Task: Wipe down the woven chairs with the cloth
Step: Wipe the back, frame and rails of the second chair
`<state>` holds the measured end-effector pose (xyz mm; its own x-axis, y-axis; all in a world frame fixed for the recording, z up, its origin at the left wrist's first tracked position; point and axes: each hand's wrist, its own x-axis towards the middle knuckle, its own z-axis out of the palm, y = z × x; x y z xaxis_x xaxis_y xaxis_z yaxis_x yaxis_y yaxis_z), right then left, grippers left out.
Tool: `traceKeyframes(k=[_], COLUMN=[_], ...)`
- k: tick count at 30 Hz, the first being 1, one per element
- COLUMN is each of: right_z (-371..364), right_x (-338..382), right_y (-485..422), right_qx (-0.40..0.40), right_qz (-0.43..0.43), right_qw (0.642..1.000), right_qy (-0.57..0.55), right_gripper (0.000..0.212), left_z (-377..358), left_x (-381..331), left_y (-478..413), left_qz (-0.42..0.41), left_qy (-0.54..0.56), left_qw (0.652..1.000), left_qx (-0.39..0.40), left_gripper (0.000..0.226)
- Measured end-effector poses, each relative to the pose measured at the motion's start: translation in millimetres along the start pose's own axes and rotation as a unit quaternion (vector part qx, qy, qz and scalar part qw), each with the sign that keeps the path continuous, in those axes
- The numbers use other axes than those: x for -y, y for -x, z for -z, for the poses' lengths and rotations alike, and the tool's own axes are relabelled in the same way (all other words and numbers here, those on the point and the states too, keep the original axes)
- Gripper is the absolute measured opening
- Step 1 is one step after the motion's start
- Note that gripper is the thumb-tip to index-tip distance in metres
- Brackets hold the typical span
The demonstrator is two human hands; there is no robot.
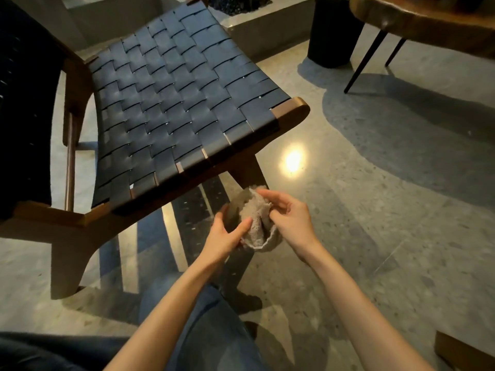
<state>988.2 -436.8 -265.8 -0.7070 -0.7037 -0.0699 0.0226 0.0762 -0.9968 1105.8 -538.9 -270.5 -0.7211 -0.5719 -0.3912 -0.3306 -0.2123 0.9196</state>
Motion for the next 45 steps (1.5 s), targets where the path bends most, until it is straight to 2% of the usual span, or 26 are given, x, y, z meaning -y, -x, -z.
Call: traceKeyframes(k=[3, 7, 9, 12, 14, 16, 18, 20, 22, 24, 26, 28, 30, 31, 34, 37, 41, 43, 45], right_z=[8.9, 11.9, 14.0, 13.1, 8.9, 7.1, 9.8, 14.5, 16.5, 16.3, 13.0, 8.1, 3.9, 2.5, 5.1, 9.2, 6.1, -2.4, -14.4], right_x=[7.3, 10.1, 10.4, 10.3, 7.8, 10.4, 16.1, 25.1, 35.6, 43.9, 53.5, 64.1, 73.2, 78.0, 87.8, 92.3, 84.9, 79.0, 75.6], right_y=[-2.1, 1.9, 8.1, 17.0, 20.2, 19.9, 17.4, 14.2, 11.2, 7.5, 4.0, -0.2, -3.8, -5.0, -6.8, -8.7, -10.4, -10.7, -13.9], right_qx=[0.043, 0.082, 0.134, 0.212, 0.192, 0.101, 0.006, -0.039, -0.056, -0.074, -0.082, -0.082, -0.085, -0.09, -0.1, -0.135, -0.243, -0.272, -0.279], right_qz=[-0.012, -0.027, -0.042, -0.001, 0.026, 0.02, 0.009, 0.003, 0.006, -0.007, -0.051, -0.084, -0.106, -0.116, -0.139, -0.155, -0.176, -0.182, -0.183], right_qw=[0.999, 0.996, 0.99, 0.965, 0.959, 0.976, 0.989, 0.995, 0.997, 0.997, 0.994, 0.99, 0.985, 0.981, 0.965, 0.947, 0.931, 0.92, 0.911], right_qy=[-0.028, 0.005, 0.03, 0.154, 0.209, 0.193, 0.146, 0.09, 0.051, 0.015, -0.045, -0.081, -0.104, -0.126, -0.197, -0.246, -0.209, -0.217, -0.244], right_gripper=[0.043, 0.038, 0.052, 0.087, 0.084, 0.063, 0.045, 0.036, 0.03, 0.025, 0.027, 0.028, 0.03, 0.032, 0.041, 0.043, 0.034, 0.029, 0.028], left_z=[-2.3, -3.8, -1.9, 3.3, 6.3, 9.7, 15.3, 24.4, 33.3, 34.2, 26.1, 12.8, -1.4, -7.1, -14.5, -8.6, 9.7, 20.9, 30.7], left_x=[1.0, -3.1, -6.8, -12.6, -18.9, -23.9, -25.8, -21.2, -12.8, -8.4, -8.4, -9.8, -11.5, -10.8, -8.4, -7.0, -12.1, -20.8, -33.6], left_y=[-1.7, -7.5, -8.0, -5.9, -3.2, -2.3, 1.2, 5.3, 8.4, 11.8, 13.2, 12.8, 14.1, 15.2, 19.6, 18.8, 23.0, 27.5, 27.8], left_qz=[0.072, 0.114, 0.127, 0.139, 0.139, 0.121, 0.086, 0.044, 0.035, 0.049, 0.009, -0.09, -0.168, -0.184, -0.177, -0.218, -0.223, -0.26, -0.288], left_qy=[0.136, 0.185, 0.193, 0.241, 0.256, 0.263, 0.218, 0.046, -0.165, -0.288, -0.327, -0.32, -0.274, -0.231, -0.125, -0.187, -0.254, -0.281, -0.28], left_qw=[0.988, 0.976, 0.972, 0.959, 0.956, 0.956, 0.971, 0.997, 0.985, 0.955, 0.945, 0.943, 0.945, 0.954, 0.976, 0.955, 0.901, 0.864, 0.844], left_qx=[0.019, -0.024, -0.046, -0.046, -0.038, -0.04, -0.042, -0.049, -0.048, -0.04, -0.017, 0.031, 0.061, 0.059, 0.0, -0.078, -0.27, -0.327, -0.357], left_gripper=[0.073, 0.046, 0.036, 0.039, 0.04, 0.041, 0.044, 0.051, 0.061, 0.079, 0.098, 0.112, 0.112, 0.105, 0.065, 0.028, 0.018, 0.019, 0.02])
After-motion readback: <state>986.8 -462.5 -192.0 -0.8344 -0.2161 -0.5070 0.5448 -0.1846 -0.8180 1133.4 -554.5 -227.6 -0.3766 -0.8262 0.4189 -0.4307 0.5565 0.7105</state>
